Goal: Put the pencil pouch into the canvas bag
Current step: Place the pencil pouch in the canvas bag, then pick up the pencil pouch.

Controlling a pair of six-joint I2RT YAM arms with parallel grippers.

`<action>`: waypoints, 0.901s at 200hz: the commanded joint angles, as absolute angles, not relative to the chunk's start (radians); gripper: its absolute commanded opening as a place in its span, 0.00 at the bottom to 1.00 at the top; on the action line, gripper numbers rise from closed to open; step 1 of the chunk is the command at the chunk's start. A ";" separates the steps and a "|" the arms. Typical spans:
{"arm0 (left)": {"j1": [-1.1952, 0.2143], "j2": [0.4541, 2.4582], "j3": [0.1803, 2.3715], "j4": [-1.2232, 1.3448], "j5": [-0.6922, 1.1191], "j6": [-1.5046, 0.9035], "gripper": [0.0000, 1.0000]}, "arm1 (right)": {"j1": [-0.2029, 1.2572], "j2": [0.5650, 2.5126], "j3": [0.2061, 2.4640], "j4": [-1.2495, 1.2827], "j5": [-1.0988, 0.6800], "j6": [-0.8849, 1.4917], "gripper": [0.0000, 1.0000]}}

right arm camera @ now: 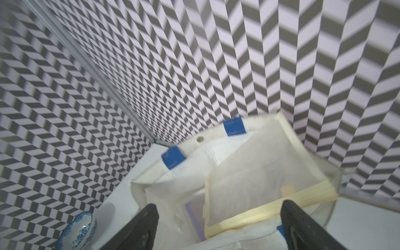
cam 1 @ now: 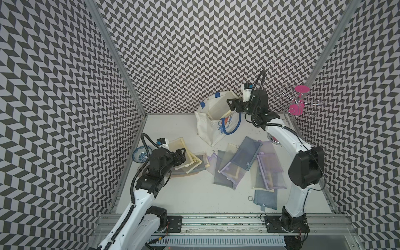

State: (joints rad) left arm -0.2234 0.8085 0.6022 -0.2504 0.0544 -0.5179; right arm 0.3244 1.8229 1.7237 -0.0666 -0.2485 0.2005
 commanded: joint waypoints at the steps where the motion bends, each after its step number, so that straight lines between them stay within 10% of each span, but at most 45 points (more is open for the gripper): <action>1: -0.197 0.869 0.653 -0.322 0.055 -0.472 0.77 | 0.327 1.739 1.645 0.047 -0.195 0.187 0.90; 91: 0.002 1.062 0.657 -0.353 0.148 -0.461 0.71 | 0.600 1.367 0.873 0.336 -0.160 0.283 0.91; 180: 0.062 1.255 0.580 -0.223 0.304 -0.554 0.58 | 0.692 1.229 0.916 0.082 -0.192 0.220 0.92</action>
State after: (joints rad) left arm 0.0578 1.2369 0.5976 -0.2905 0.2440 -0.5182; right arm 0.6914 1.2934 0.8661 0.0990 -0.2028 0.2539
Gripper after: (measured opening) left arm 0.614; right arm 0.921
